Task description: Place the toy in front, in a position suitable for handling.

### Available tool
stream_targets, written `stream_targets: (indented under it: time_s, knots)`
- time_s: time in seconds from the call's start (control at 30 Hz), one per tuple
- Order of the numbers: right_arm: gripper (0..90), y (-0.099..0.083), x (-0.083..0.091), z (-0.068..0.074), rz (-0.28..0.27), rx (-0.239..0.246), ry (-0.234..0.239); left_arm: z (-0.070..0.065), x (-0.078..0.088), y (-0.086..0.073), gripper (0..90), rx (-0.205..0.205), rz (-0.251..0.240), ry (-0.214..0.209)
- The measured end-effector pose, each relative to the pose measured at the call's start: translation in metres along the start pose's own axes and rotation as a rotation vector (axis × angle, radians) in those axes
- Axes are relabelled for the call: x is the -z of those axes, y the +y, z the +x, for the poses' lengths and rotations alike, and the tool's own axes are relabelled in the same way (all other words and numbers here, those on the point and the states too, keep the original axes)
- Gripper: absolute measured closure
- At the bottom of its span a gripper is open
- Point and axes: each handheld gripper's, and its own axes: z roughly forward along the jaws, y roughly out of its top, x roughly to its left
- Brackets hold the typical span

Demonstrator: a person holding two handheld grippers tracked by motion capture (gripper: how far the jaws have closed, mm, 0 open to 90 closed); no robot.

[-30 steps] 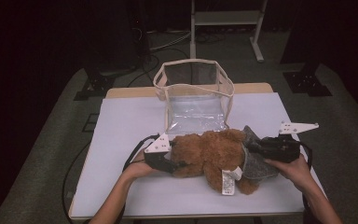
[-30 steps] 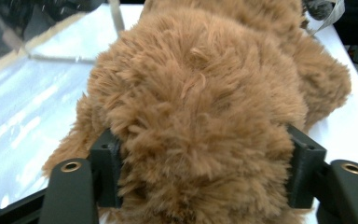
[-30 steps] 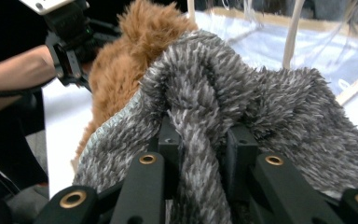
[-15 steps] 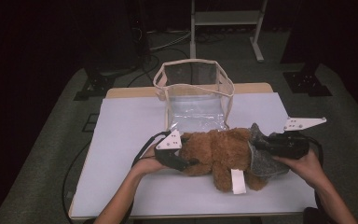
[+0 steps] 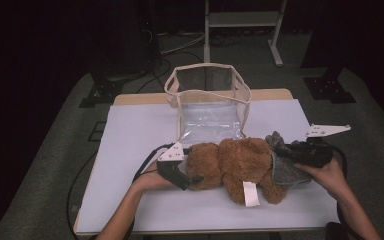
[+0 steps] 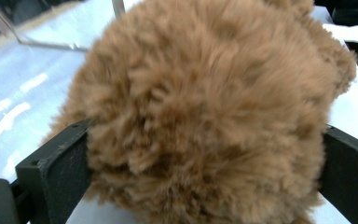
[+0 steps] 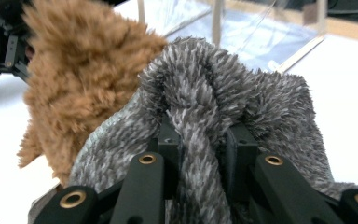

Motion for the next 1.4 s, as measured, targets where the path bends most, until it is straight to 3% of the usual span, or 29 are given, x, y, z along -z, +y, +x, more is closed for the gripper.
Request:
stream_targets:
  time_s: [0.1, 0.23, 0.4, 0.67, 0.77, 0.87, 1.03, 1.1, 1.4]
  knots:
    - [71.8, -0.002, -0.014, 0.004, 0.019, 0.006, 0.029, -0.001, -0.003, -0.002, 0.3, -0.009, 0.023, 0.000]
    - [72.3, -0.003, -0.020, 0.007, 0.004, -0.004, 0.072, -0.006, 0.000, 0.003, 23.5, -0.030, -0.003, 0.014]
    - [73.1, 0.001, -0.009, 0.007, -0.042, -0.027, 0.106, -0.012, -0.003, 0.020, 33.4, -0.053, -0.030, 0.006]
    - [73.5, 0.013, 0.036, 0.010, -0.082, -0.010, 0.056, -0.019, -0.025, 0.053, 34.8, -0.075, -0.071, -0.047]
    - [73.4, 0.017, 0.053, 0.011, -0.072, 0.011, 0.011, -0.024, -0.034, 0.063, 34.8, -0.084, -0.059, -0.053]
    - [73.4, 0.012, 0.059, 0.009, -0.049, 0.007, -0.017, -0.027, -0.040, 0.067, 34.8, -0.089, -0.021, -0.050]
    - [73.4, -0.010, 0.037, 0.003, -0.009, -0.033, 0.003, -0.027, -0.030, 0.059, 34.5, -0.090, 0.065, -0.020]
    - [73.5, -0.015, 0.023, 0.002, -0.031, -0.058, 0.045, -0.026, -0.020, 0.055, 34.4, -0.083, 0.084, -0.001]
    - [73.3, -0.004, -0.037, 0.017, -0.004, -0.040, 0.135, -0.024, 0.032, 0.037, 33.5, -0.053, 0.154, 0.067]
